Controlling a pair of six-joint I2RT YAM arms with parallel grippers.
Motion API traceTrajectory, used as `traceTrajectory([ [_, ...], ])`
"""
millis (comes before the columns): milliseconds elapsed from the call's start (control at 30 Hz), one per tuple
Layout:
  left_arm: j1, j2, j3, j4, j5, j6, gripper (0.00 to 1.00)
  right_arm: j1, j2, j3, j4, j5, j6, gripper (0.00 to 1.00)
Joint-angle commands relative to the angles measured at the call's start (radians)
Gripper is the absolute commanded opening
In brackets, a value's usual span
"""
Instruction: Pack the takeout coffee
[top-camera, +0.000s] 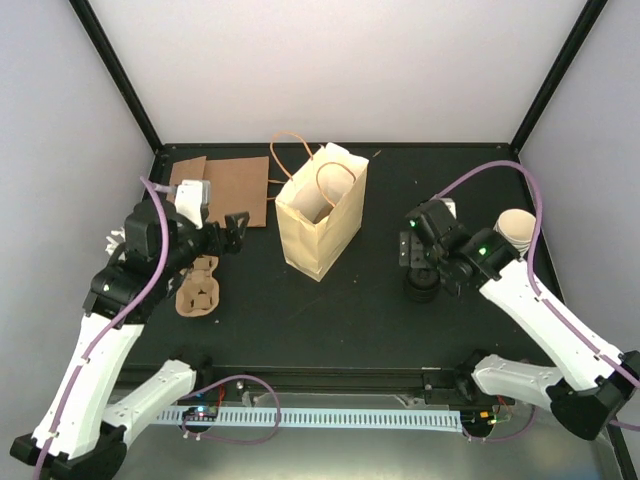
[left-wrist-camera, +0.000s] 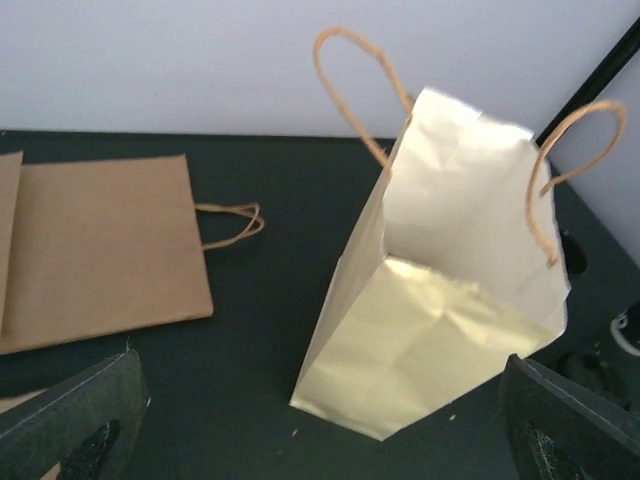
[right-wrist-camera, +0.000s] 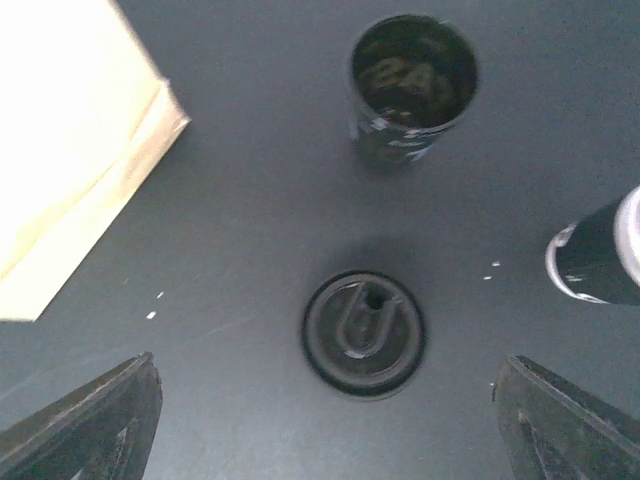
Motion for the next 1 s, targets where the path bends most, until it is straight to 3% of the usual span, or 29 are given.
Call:
traceTrajectory([
  [0,0.009,-0.045,-0.083,-0.094,-0.058,0.021,0.99,-0.123,0.039,0.089,-0.090,0.048,0.004,0.92],
  [200,0.008,-0.097,-0.236,-0.098,0.000,-0.022,0.99,-0.334,0.077,0.214,-0.173,-0.031,-0.021,0.94],
  [367,0.008,-0.112,-0.326,-0.056,0.094,-0.054,0.99,-0.420,0.184,0.400,-0.318,0.039,0.024,0.96],
  [467,0.007,-0.126,-0.330,-0.056,0.120,-0.030,0.99,-0.423,0.181,0.418,-0.274,0.098,-0.039,1.00],
  [567,0.007,-0.154,-0.330,-0.037,0.126,0.008,0.99,-0.488,0.184,0.412,-0.243,0.040,-0.089,1.00],
  [667,0.007,-0.183,-0.344,-0.011,0.160,0.012,0.99,-0.586,0.221,0.446,-0.257,0.019,-0.101,0.90],
  [867,0.007,-0.249,-0.406,0.033,0.151,0.003,0.99,-0.680,0.324,0.518,-0.272,-0.070,-0.127,0.53],
  [967,0.006,-0.276,-0.421,0.050,0.173,0.009,0.99,-0.697,0.353,0.513,-0.264,-0.079,-0.122,0.48],
])
